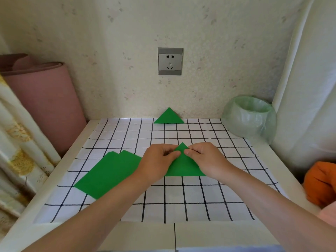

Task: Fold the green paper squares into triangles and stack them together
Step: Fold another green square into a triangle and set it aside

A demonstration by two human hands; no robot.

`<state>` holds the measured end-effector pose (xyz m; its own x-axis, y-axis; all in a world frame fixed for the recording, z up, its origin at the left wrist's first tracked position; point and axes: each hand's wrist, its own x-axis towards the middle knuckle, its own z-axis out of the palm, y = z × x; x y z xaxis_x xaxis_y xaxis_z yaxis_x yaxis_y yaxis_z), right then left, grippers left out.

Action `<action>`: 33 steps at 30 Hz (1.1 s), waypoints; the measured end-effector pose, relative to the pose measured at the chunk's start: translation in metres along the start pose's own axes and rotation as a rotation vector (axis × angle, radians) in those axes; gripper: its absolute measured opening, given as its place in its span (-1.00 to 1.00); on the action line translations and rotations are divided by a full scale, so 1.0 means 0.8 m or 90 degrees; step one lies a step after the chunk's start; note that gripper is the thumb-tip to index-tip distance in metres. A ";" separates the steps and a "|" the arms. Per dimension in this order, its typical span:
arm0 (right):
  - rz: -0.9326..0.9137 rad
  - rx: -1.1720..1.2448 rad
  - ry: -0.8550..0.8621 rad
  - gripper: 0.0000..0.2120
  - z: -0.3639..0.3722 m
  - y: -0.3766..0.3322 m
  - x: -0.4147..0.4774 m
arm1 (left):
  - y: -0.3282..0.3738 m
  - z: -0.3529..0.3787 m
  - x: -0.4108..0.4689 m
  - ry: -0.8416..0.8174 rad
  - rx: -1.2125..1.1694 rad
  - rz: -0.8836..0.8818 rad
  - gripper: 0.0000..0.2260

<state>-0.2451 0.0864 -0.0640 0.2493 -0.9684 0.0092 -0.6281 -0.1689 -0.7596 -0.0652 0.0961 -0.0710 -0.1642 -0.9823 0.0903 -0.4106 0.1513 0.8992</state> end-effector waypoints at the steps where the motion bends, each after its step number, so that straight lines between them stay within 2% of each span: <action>1: -0.002 -0.007 -0.001 -0.65 -0.001 -0.001 -0.001 | 0.000 0.001 0.000 0.004 0.020 0.008 -0.81; 6: -0.018 -0.070 0.004 -0.67 -0.002 -0.007 -0.005 | -0.001 0.012 -0.001 -0.005 0.143 0.050 -0.75; 12: -0.024 -0.236 0.006 -0.71 0.001 -0.013 -0.013 | 0.002 0.013 0.002 0.008 0.131 0.051 -0.74; 18: -0.037 -0.266 -0.037 -0.68 0.004 -0.016 -0.019 | 0.001 0.016 -0.001 -0.019 0.121 0.059 -0.80; 24: -0.024 -0.237 -0.045 -0.72 0.001 -0.009 -0.011 | 0.001 0.015 -0.001 -0.012 0.130 0.056 -0.77; 29: 0.062 -0.053 0.073 -0.86 -0.001 -0.009 -0.004 | -0.001 0.016 0.000 -0.028 0.143 0.058 -0.75; 33: 0.123 0.035 0.027 -0.88 -0.004 -0.007 0.001 | -0.010 0.020 0.003 -0.054 0.167 0.025 -0.74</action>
<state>-0.2438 0.0859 -0.0579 0.0962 -0.9889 -0.1131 -0.6197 0.0295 -0.7843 -0.0769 0.0945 -0.0846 -0.2550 -0.9639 0.0769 -0.6189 0.2237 0.7529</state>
